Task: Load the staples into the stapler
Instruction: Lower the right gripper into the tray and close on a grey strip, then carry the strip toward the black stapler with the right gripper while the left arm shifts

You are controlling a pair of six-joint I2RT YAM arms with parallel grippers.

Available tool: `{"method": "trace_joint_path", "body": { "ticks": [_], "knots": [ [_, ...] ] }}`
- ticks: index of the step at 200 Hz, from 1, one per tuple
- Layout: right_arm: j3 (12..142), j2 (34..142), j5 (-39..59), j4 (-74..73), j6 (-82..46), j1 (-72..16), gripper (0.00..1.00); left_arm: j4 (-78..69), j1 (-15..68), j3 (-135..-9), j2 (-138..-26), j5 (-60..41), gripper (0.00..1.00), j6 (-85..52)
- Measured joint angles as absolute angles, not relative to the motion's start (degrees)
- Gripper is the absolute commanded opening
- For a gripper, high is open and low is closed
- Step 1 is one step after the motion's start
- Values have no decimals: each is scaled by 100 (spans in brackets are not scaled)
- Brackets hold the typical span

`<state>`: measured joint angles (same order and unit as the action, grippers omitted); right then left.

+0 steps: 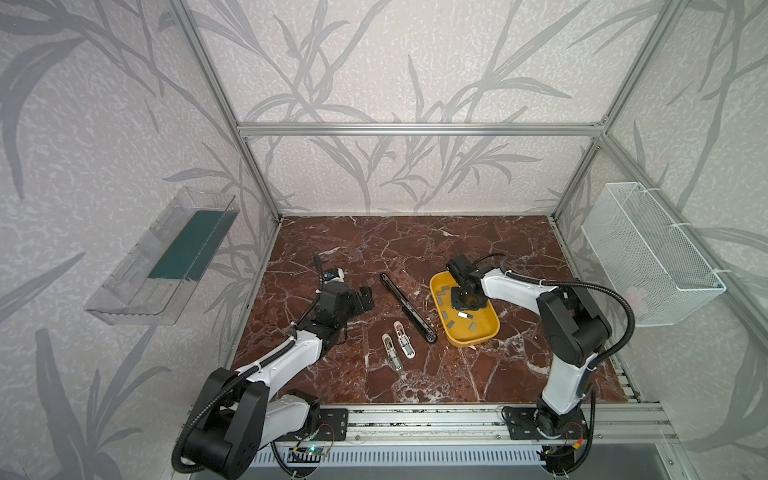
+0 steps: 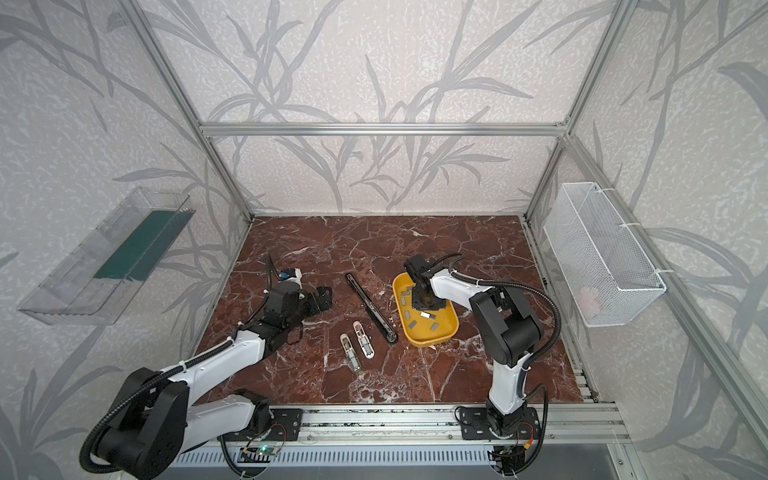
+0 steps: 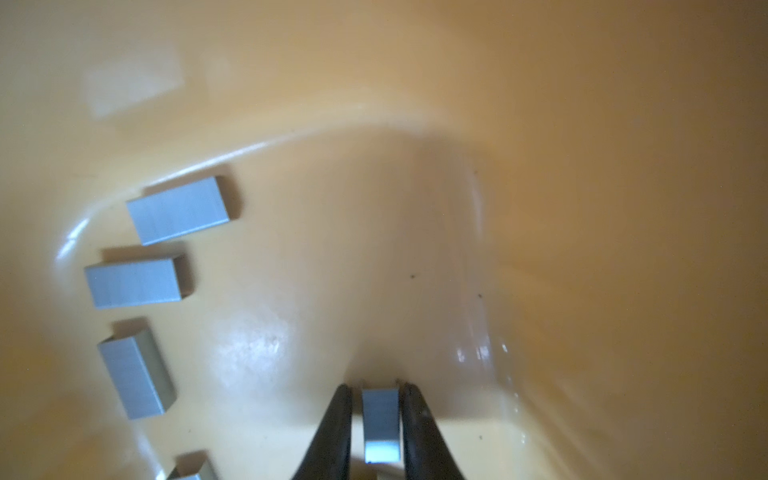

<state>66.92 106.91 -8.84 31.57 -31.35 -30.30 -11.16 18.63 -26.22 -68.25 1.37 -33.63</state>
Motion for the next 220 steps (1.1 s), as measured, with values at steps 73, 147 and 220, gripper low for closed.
{"method": "trace_joint_path", "body": {
  "ticks": [73,147,220],
  "knots": [
    [6742,10720,-873,3190,-3133,-3026,14,-1114,1863,-2622,-6860,69,99,-3439],
    [6455,10344,-1026,3133,-3017,-3111,11,-1474,1863,-2609,-7225,-582,99,-4075],
    [5673,8753,-1802,2571,-2891,-3651,11,-2222,1861,-2456,-7491,-1323,99,-4912]
  ]
}}
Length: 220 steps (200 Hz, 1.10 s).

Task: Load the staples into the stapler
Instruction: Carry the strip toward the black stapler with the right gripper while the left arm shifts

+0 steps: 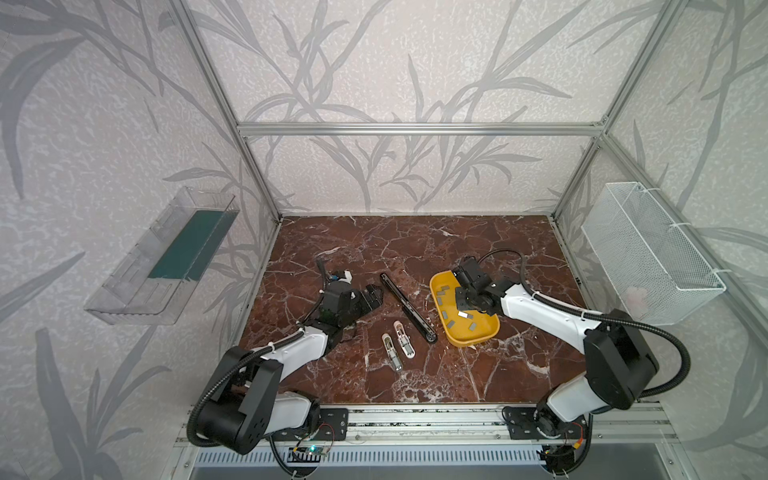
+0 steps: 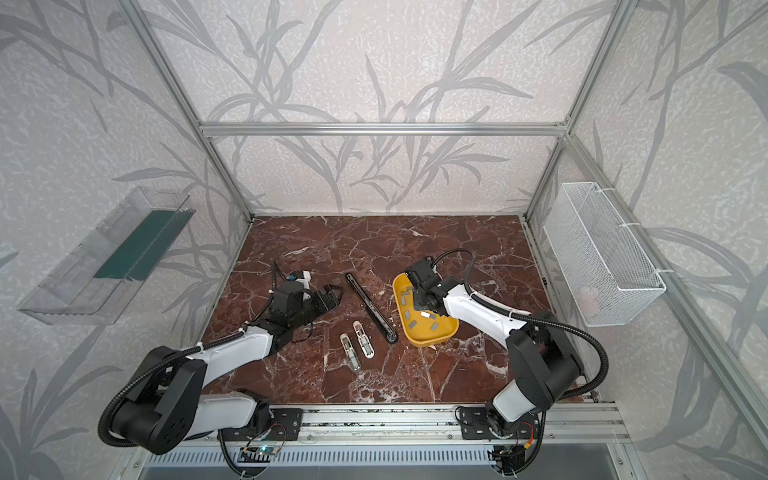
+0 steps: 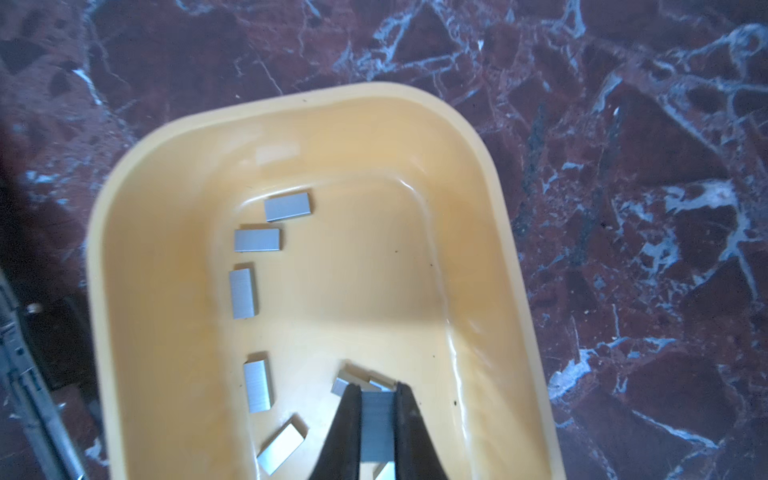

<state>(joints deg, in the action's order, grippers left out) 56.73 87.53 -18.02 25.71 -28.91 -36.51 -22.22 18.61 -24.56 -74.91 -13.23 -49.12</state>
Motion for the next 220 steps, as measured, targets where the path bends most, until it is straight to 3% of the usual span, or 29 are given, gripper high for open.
{"method": "trace_joint_path", "body": {
  "ticks": [94,117,172,220],
  "knots": [
    [5645,7575,-1435,2359,-2963,-4010,7,-2504,1472,-2357,-6318,-1002,99,-6038],
    [5496,7526,-1321,1820,-2635,-4139,7,-3011,1409,-2060,-6305,-930,99,-6189],
    [5122,7544,-1664,659,-1649,-5113,3,-2613,1413,-2064,-5500,-996,99,-5865],
    [4790,7544,-1791,226,-906,-5186,1,-2622,1413,-2064,-5647,-788,99,-5669]
  ]
}}
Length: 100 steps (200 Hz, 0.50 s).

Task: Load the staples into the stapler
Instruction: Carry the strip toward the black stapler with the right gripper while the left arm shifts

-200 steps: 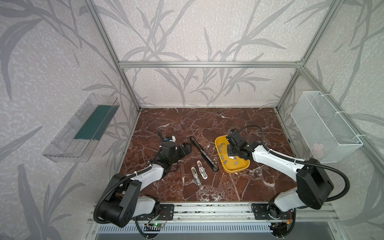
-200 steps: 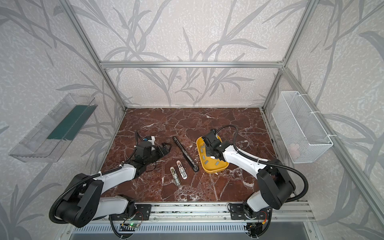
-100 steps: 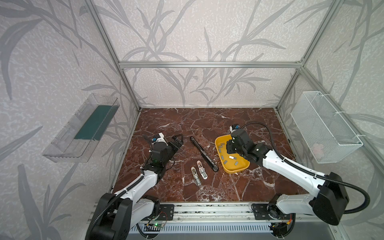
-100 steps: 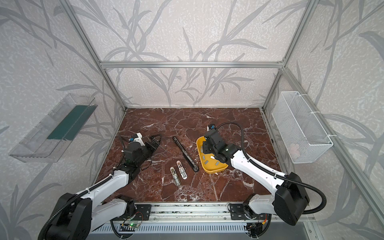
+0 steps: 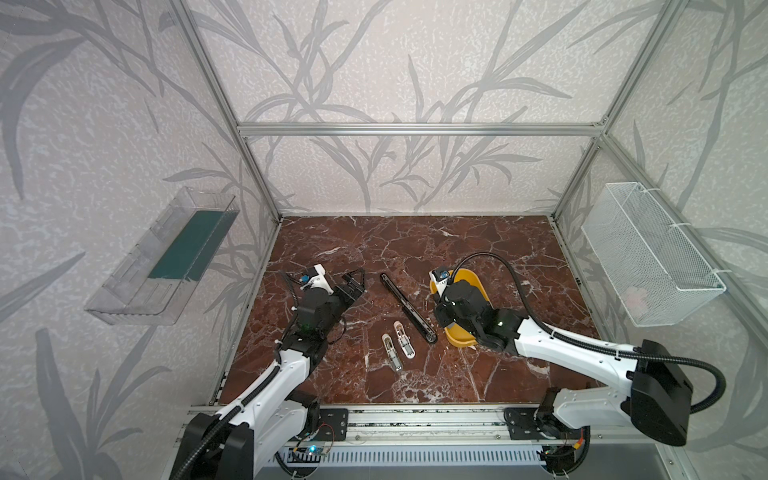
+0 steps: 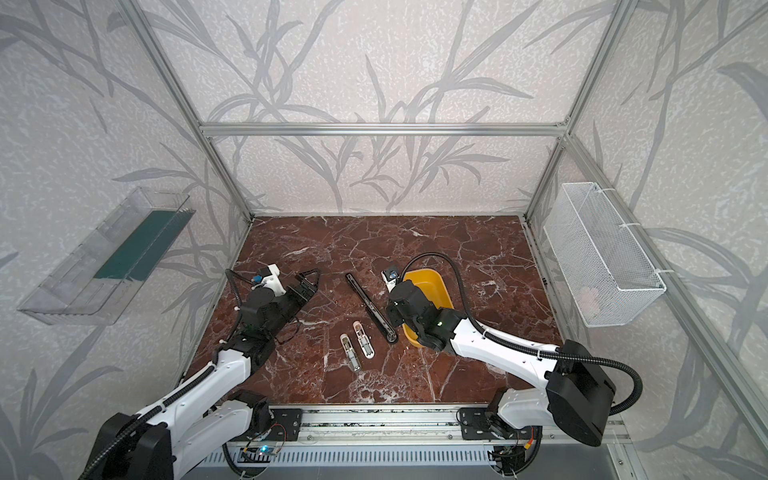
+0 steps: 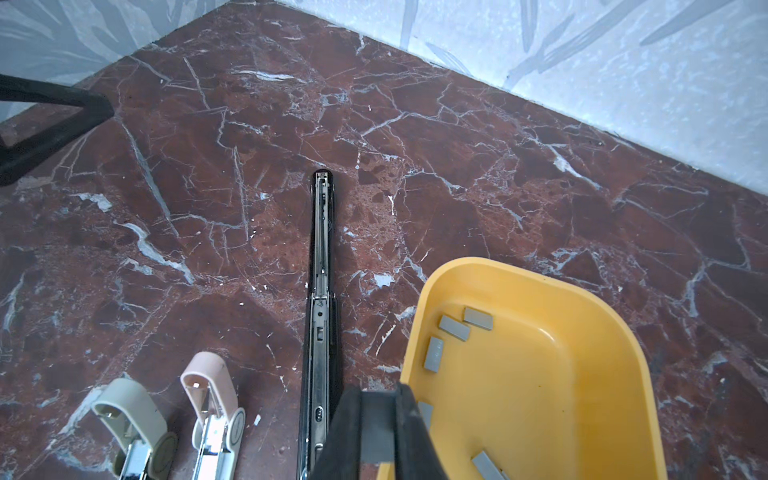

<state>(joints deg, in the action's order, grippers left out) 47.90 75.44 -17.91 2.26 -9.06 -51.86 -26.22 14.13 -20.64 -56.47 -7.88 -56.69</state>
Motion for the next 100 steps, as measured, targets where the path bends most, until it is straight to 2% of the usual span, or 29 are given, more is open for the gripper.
{"method": "trace_joint_path", "body": {
  "ticks": [40,55,100],
  "knots": [
    [5411,7964,-1328,255,-438,-5186,3,-2611,1413,-2064,-5927,-762,99,-5596],
    [5627,8195,-1037,281,-287,-5186,0,-2613,1413,-2064,-5935,-764,99,-5603],
    [5852,8565,-526,917,54,-5177,0,-2615,1413,-2064,-5957,-832,99,-5612]
  ]
}}
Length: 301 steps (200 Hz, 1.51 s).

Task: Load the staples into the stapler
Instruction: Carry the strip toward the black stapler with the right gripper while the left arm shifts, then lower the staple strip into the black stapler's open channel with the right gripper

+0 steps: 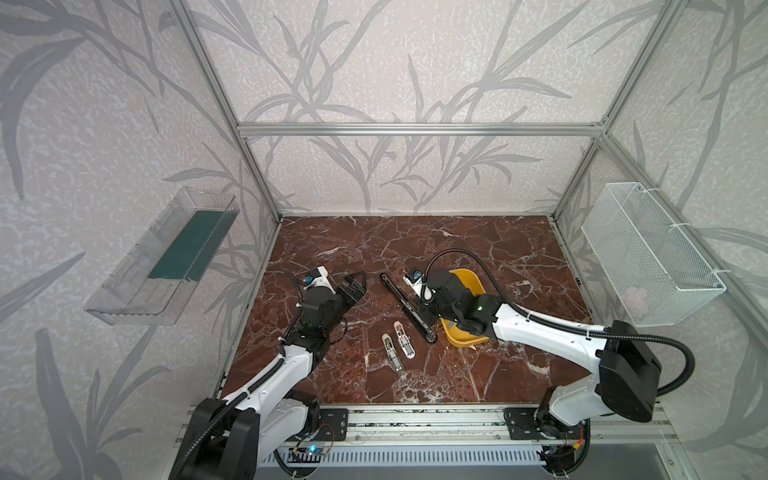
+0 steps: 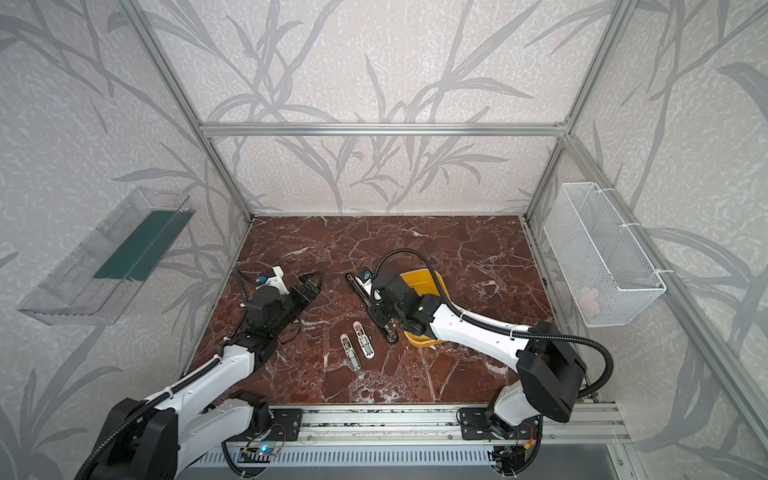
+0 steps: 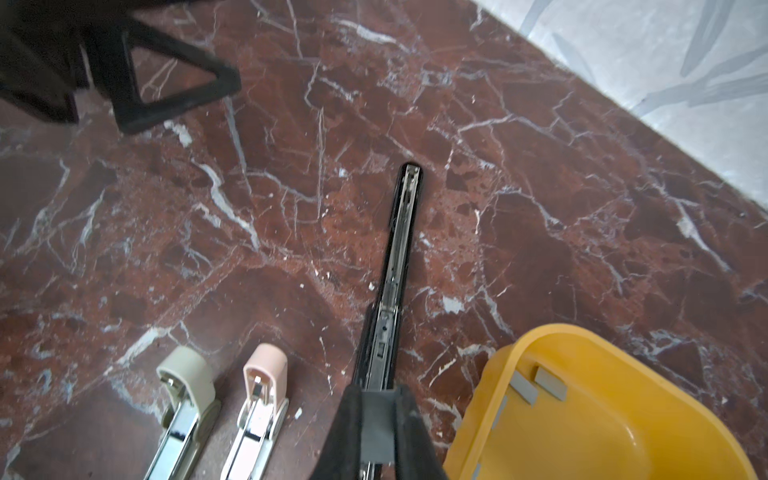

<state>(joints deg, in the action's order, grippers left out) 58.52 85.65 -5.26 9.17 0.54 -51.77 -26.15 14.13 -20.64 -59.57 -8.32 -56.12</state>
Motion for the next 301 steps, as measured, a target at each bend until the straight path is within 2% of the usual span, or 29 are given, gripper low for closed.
{"method": "trace_joint_path", "body": {
  "ticks": [77,190,301],
  "knots": [
    [5363,8086,-502,1313,-338,-5315,0,-2609,1413,-2064,-6045,-847,99,-5610],
    [5603,9205,-764,1435,-834,-5433,0,-2613,1413,-2064,-6066,-873,99,-5684],
    [5909,9620,-1004,1632,-954,-5433,0,-2613,1413,-2064,-6088,-913,99,-5708]
  ]
}}
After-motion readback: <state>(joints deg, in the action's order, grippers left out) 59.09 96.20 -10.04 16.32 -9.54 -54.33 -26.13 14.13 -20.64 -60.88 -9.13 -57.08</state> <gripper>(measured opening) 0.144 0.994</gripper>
